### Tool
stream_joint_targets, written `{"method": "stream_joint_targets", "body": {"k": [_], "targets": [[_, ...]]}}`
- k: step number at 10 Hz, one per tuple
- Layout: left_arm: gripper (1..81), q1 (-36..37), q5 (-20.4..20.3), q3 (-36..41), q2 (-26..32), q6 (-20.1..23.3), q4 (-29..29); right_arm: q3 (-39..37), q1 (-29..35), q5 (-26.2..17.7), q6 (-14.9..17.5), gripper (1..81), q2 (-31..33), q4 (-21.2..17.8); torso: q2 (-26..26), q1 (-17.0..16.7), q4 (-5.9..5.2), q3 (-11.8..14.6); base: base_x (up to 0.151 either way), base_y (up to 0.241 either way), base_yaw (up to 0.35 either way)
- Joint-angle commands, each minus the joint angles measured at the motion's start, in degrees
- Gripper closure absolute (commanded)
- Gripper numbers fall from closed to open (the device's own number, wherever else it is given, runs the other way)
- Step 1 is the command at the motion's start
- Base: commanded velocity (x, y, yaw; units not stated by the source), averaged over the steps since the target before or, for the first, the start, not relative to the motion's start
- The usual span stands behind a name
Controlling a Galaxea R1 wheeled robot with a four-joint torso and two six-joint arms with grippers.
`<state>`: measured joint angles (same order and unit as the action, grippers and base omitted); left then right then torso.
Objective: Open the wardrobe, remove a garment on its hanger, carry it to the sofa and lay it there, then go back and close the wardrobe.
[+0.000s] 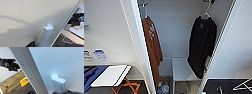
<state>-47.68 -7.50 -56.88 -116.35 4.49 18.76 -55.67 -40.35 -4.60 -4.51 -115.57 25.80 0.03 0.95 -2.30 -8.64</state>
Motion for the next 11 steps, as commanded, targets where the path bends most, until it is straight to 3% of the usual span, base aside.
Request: {"method": "stream_joint_targets", "body": {"k": [1, 6, 11], "targets": [[1.0, -1.8, 7.6, 15.5, -1.1, -1.3, 5.1, 11.2, 0.2, -2.8, -1.6, 1.0, -0.1, -2.6, 0.0, 0.0, 0.00, 0.0, 0.000, 0.000, 0.000], [1.0, -5.7, 7.6, 15.6, 3.4, -1.3, 6.4, 11.4, -0.7, -2.7, -1.6, 1.0, 0.6, -2.6, 0.0, 0.0, 0.00, 0.0, 0.000, 0.000, 0.000], [1.0, -7.3, 5.9, 16.8, 3.9, -1.2, 8.5, 12.5, -2.4, -1.4, -1.6, 1.0, 3.7, -2.5, 0.0, 0.0, 0.00, 0.0, 0.000, 0.000, 0.000]]}}
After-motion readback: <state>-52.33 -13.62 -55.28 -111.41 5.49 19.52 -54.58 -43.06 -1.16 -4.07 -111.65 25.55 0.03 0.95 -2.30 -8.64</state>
